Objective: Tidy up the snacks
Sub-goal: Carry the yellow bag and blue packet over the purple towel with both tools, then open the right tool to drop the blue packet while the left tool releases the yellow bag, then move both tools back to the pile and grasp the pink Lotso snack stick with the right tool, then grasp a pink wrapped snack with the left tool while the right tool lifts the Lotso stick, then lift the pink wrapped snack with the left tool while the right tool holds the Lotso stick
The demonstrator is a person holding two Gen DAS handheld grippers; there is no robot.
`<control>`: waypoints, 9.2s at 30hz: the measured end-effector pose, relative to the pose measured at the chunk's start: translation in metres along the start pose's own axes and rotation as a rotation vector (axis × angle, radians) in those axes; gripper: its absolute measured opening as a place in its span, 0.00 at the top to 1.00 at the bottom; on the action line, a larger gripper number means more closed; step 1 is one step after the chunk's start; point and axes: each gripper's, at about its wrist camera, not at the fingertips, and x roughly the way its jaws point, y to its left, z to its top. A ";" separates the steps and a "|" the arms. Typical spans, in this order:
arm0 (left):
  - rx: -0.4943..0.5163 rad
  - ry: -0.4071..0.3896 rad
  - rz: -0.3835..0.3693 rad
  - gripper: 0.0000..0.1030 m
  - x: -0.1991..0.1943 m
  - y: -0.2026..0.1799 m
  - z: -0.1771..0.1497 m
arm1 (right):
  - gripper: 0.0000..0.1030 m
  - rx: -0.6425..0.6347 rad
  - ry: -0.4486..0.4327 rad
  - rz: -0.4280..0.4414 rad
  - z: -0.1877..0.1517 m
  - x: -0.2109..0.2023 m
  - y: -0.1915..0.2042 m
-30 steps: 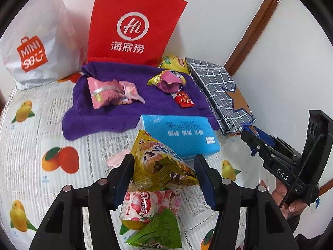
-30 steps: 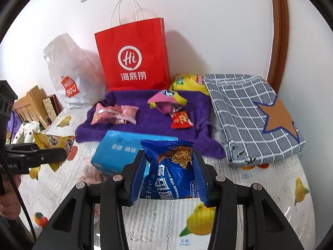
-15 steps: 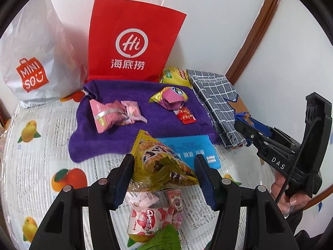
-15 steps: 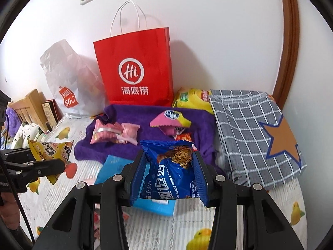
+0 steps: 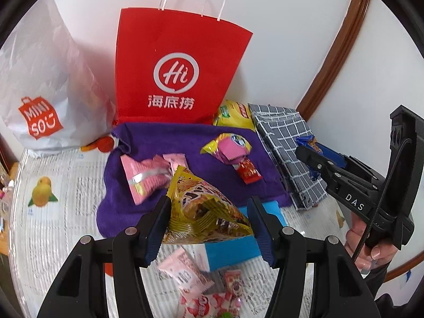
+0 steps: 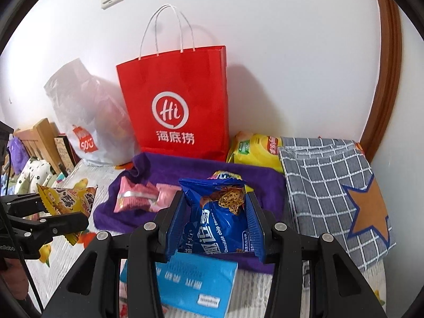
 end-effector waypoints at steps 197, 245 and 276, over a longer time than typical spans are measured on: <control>-0.056 0.105 0.151 0.31 0.022 0.036 -0.121 | 0.78 -0.035 0.312 -0.014 -0.199 0.008 0.026; 0.021 0.094 0.349 0.54 0.064 0.036 -0.143 | 0.77 -0.006 0.194 -0.020 -0.206 0.010 -0.008; 0.011 -0.009 0.337 0.66 0.058 0.038 -0.150 | 0.77 -0.009 0.191 -0.018 -0.207 0.010 -0.006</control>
